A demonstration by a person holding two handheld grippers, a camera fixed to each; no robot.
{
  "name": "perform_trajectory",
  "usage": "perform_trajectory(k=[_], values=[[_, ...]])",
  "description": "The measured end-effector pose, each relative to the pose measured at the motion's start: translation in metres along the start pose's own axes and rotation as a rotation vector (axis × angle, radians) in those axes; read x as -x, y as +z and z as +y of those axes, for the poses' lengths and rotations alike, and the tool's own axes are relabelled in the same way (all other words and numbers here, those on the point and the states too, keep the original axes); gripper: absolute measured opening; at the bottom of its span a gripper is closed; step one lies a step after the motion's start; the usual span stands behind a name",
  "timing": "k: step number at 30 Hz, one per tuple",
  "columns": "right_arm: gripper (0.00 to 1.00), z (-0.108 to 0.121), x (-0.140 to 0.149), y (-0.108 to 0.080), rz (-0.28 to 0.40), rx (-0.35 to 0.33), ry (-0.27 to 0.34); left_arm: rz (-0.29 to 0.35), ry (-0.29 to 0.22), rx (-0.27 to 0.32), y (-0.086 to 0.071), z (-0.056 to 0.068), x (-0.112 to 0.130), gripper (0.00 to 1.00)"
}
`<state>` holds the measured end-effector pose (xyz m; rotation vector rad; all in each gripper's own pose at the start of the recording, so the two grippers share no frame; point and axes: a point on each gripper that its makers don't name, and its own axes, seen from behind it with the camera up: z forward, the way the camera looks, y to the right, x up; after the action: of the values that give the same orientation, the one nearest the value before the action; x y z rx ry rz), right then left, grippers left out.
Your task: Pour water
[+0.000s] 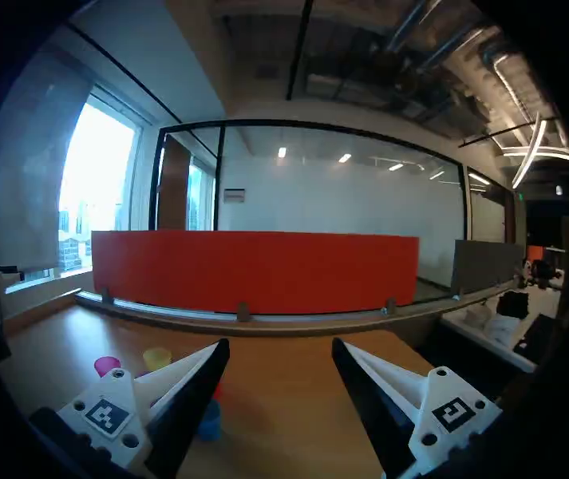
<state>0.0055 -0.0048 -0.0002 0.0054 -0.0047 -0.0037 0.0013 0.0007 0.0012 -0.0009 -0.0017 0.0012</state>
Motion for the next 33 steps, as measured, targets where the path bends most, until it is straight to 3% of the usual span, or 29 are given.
perform_trajectory(k=[14,24,33], values=[[0.99,-0.016,-0.019,0.003,-0.035,-0.047,-0.025,-0.050,0.040,0.060,0.011,0.016,-0.014,0.91],[0.99,-0.033,-0.008,0.001,-0.109,-0.122,-0.060,-0.118,0.066,0.130,0.003,0.030,-0.001,0.91],[0.99,-0.057,0.009,-0.009,-0.200,-0.234,-0.070,-0.172,0.081,0.215,-0.008,0.047,0.013,0.91]])
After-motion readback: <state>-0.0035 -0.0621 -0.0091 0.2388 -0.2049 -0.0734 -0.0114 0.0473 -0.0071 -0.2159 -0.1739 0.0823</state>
